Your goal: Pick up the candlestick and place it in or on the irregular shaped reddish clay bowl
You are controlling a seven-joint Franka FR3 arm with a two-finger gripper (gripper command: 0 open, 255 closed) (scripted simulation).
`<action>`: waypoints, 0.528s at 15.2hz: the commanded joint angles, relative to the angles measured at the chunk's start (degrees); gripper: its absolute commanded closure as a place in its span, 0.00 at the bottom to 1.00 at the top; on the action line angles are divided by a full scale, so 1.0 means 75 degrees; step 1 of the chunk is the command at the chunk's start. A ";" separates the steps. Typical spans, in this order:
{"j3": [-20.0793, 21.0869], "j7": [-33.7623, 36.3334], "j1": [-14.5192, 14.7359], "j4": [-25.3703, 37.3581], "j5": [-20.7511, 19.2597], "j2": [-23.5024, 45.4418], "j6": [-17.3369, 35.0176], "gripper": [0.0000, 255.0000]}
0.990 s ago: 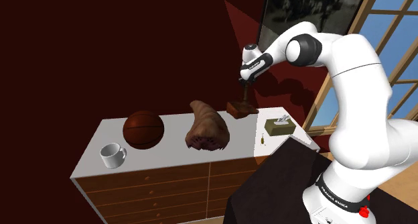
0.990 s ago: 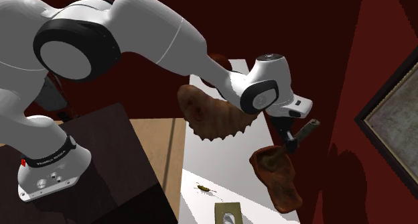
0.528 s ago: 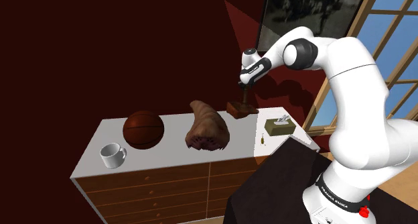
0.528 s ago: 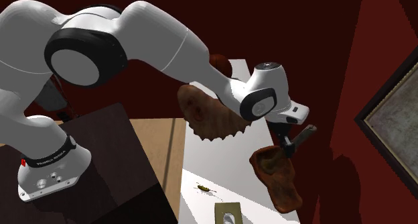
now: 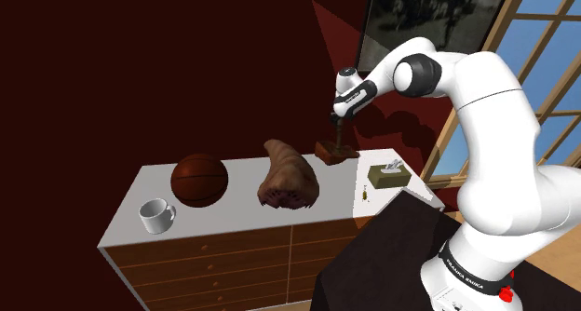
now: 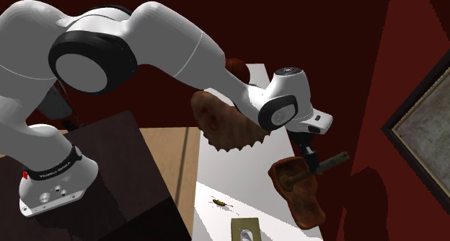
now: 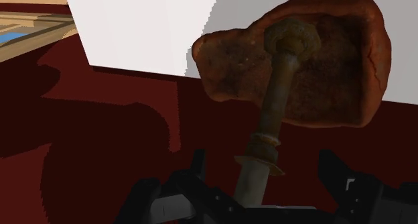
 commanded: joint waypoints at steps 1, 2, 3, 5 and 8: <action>0.0000 0.0000 0.0000 0.0000 0.0000 0.0000 0.0000 0.00; 0.0000 0.0000 0.0000 0.0000 0.0000 0.0000 0.0000 0.00; 0.0000 0.0000 0.0000 0.0000 0.0000 0.0000 0.0000 0.00; 0.0021 0.0053 0.0066 -0.0479 -0.0017 -0.0549 -0.0094 0.00; 0.0049 0.0084 0.0121 -0.0853 -0.0021 -0.1016 -0.0209 0.00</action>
